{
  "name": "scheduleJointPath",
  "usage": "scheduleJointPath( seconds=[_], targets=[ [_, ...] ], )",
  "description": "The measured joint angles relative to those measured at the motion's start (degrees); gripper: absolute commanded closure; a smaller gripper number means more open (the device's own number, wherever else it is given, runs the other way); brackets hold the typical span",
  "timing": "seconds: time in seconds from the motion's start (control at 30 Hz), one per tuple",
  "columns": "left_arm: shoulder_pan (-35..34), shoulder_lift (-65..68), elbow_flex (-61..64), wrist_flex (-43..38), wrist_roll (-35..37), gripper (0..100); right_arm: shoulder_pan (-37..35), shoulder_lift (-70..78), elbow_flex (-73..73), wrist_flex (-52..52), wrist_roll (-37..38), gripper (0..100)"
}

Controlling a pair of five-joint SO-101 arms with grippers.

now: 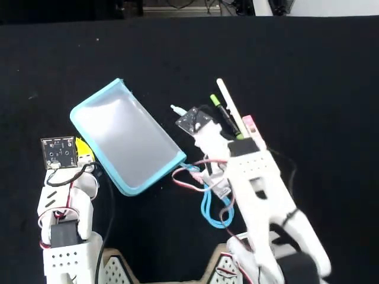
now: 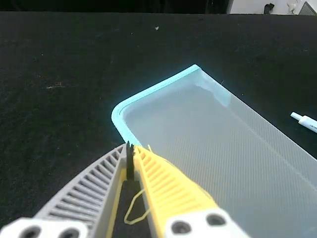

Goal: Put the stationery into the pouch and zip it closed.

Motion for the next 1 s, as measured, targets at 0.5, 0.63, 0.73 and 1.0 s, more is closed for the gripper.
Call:
scheduleJointPath(
  seconds=[0.5,0.63,0.73,1.0],
  targets=[
    [0.0,0.0,0.0,0.0,0.0,97,-10.8,-9.0,17.4,-19.9,-13.3,85.3],
    [0.0,0.0,0.0,1.1,0.0,97,-10.8,-9.1,18.1,-22.2,-13.9,85.3],
    [0.0,0.0,0.0,1.2,0.0,97,-10.8,-6.4,18.1,-22.5,-13.2,85.8],
    [0.0,0.0,0.0,1.2,0.0,97,-5.2,3.1,14.9,-23.2,-12.5,98.9]
  ],
)
